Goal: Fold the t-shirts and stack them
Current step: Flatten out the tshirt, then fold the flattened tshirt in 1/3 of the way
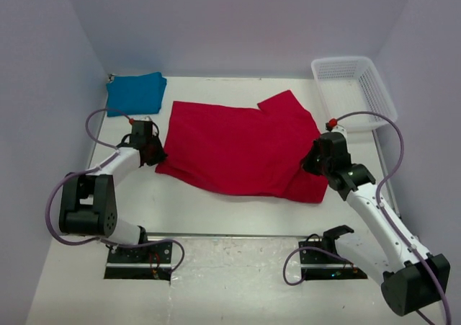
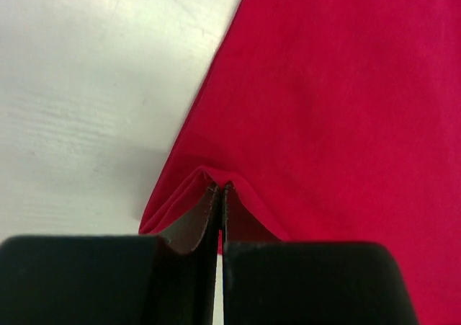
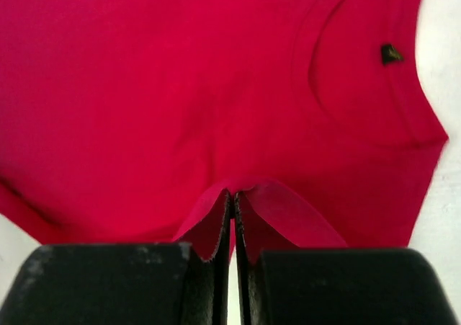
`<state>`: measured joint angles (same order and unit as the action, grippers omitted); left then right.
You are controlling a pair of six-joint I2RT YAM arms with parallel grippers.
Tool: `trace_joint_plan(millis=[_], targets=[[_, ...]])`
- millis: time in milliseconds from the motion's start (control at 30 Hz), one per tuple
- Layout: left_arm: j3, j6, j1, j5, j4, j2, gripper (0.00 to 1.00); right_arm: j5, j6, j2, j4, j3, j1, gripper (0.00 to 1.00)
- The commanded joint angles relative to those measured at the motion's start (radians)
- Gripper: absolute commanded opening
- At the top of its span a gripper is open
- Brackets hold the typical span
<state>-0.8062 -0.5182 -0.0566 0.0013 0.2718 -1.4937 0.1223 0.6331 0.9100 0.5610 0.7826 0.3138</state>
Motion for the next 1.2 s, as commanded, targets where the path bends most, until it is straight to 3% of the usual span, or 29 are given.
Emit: trace_joint_plan(millis=[0, 233, 533, 967, 1167], targets=[[0.076, -0.057, -0.008, -0.024, -0.003, 0.059, 0.0, 0.016, 0.069, 0.018, -0.006, -0.052, 0.011, 0.0], [0.133, -0.098, -0.012, -0.095, 0.033, 0.153, 0.0, 0.065, 0.134, -0.026, 0.04, -0.134, 0.083, 0.0], [0.058, -0.085, -0.022, -0.139, 0.055, 0.213, 0.0, 0.145, 0.189, -0.134, 0.102, -0.129, 0.097, 0.0], [-0.07, -0.051, -0.028, -0.118, 0.041, 0.145, 0.0, 0.232, 0.183, -0.287, 0.178, -0.075, 0.107, 0.0], [-0.116, -0.048, -0.031, -0.107, 0.029, 0.063, 0.0, 0.252, 0.163, -0.231, 0.174, -0.045, 0.107, 0.0]])
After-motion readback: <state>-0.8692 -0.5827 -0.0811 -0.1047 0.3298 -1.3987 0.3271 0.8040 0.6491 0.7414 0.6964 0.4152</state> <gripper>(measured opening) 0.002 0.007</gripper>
